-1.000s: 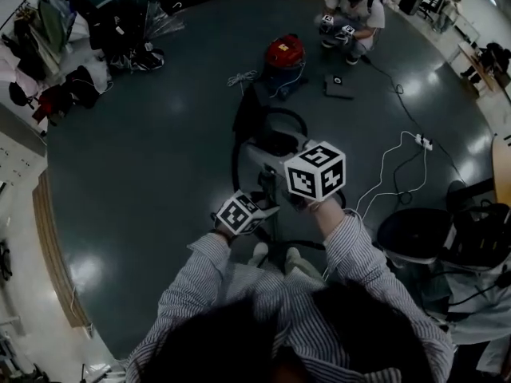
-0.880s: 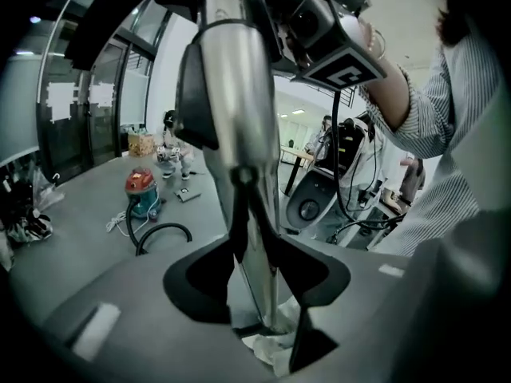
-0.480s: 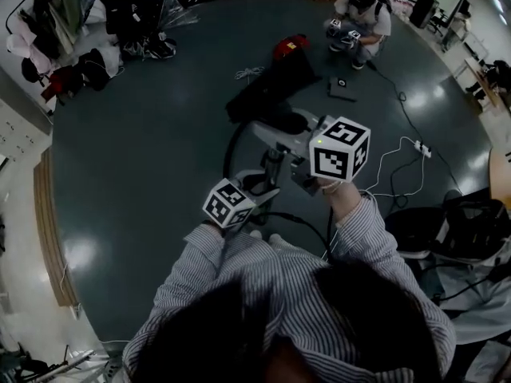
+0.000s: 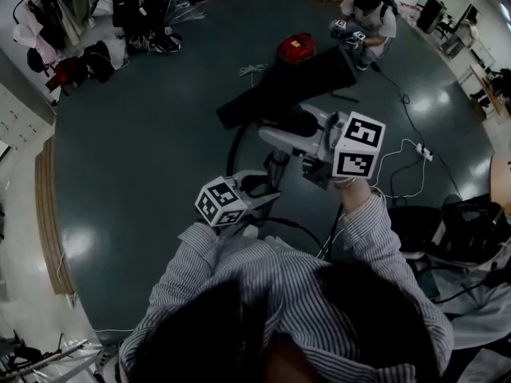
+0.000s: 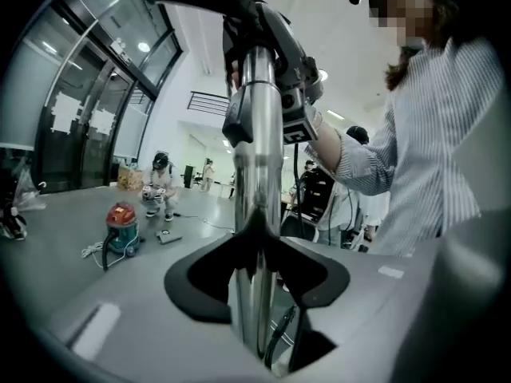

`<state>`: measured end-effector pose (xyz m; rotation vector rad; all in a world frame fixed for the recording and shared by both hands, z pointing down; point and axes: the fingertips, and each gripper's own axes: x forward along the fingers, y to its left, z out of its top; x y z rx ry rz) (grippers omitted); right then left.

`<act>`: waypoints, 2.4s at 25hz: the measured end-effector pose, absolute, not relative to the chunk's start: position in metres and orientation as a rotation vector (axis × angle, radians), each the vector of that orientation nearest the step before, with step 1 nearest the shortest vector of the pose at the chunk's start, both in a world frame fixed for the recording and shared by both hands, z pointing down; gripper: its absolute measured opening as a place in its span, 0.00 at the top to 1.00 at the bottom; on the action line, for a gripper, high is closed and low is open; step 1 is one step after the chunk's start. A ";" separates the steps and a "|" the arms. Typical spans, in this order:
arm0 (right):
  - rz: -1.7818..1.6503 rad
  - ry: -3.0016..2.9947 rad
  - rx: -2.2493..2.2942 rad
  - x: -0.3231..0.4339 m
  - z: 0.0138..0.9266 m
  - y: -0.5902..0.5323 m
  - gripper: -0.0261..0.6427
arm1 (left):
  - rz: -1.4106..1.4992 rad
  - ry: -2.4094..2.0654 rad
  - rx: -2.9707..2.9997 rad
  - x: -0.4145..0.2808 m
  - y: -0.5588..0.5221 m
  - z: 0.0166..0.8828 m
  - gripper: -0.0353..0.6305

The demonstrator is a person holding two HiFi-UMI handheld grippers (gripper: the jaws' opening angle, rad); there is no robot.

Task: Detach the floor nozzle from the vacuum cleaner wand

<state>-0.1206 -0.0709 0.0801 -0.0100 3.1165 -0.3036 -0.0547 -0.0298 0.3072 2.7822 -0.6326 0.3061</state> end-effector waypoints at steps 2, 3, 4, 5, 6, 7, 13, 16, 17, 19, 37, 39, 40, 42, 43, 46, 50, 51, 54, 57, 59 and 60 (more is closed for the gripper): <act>-0.291 3.140 -0.079 -0.126 0.079 -0.075 0.75 | 0.331 -0.709 2.752 -0.058 -0.034 0.307 0.68; -0.299 3.144 -0.121 -0.127 0.080 -0.076 0.75 | 0.354 -0.741 2.736 -0.058 -0.035 0.309 0.68; -0.316 3.133 -0.176 -0.123 0.080 -0.078 0.75 | 0.386 -0.771 2.720 -0.054 -0.035 0.313 0.68; -0.343 3.101 -0.245 -0.114 0.077 -0.082 0.75 | 0.430 -0.794 2.707 -0.048 -0.033 0.320 0.68; -0.370 3.051 -0.314 -0.101 0.072 -0.088 0.75 | 0.483 -0.807 2.697 -0.039 -0.031 0.330 0.68; -0.389 2.998 -0.365 -0.085 0.065 -0.094 0.75 | 0.524 -0.811 2.688 -0.030 -0.026 0.341 0.68; -0.434 2.963 -0.434 -0.058 0.070 -0.105 0.75 | 0.491 -0.824 2.646 -0.019 -0.020 0.352 0.68; -0.534 2.941 -0.511 -0.051 0.094 -0.115 0.75 | 0.423 -0.837 2.640 -0.018 -0.026 0.340 0.68; -0.560 2.937 -0.540 -0.048 0.103 -0.118 0.75 | 0.408 -0.845 2.637 -0.018 -0.028 0.337 0.68; -0.594 2.940 -0.602 -0.042 0.121 -0.124 0.75 | 0.397 -0.864 2.630 -0.019 -0.033 0.334 0.68; -1.116 2.817 -0.869 -0.007 0.269 -0.140 0.75 | 0.396 -0.967 2.499 -0.059 -0.065 0.352 0.68; -1.126 2.806 -0.874 -0.007 0.272 -0.143 0.75 | 0.382 -0.969 2.496 -0.062 -0.069 0.352 0.68; -1.126 2.805 -0.873 -0.007 0.272 -0.143 0.75 | 0.381 -0.966 2.496 -0.062 -0.070 0.353 0.68; -1.114 2.813 -0.868 -0.007 0.272 -0.144 0.75 | 0.382 -0.956 2.498 -0.059 -0.070 0.356 0.68; -1.104 2.821 -0.864 -0.008 0.271 -0.144 0.75 | 0.381 -0.952 2.498 -0.058 -0.071 0.357 0.68; -1.084 2.835 -0.848 -0.009 0.267 -0.145 0.75 | 0.380 -0.944 2.500 -0.056 -0.073 0.358 0.68; -1.065 2.838 -0.861 -0.007 0.266 -0.145 0.75 | 0.389 -0.933 2.501 -0.053 -0.072 0.360 0.68; -1.069 2.827 -0.864 -0.006 0.266 -0.146 0.75 | 0.393 -0.929 2.498 -0.053 -0.072 0.361 0.68; -1.082 2.807 -0.863 -0.008 0.264 -0.145 0.75 | 0.394 -0.925 2.489 -0.054 -0.072 0.361 0.68; -1.083 2.823 -0.871 -0.008 0.267 -0.143 0.75 | 0.381 -0.920 2.491 -0.051 -0.072 0.359 0.68; -1.084 2.829 -0.878 -0.008 0.268 -0.143 0.75 | 0.373 -0.914 2.497 -0.049 -0.073 0.358 0.68; -1.084 2.830 -0.882 -0.008 0.267 -0.143 0.75 | 0.371 -0.911 2.498 -0.049 -0.073 0.357 0.68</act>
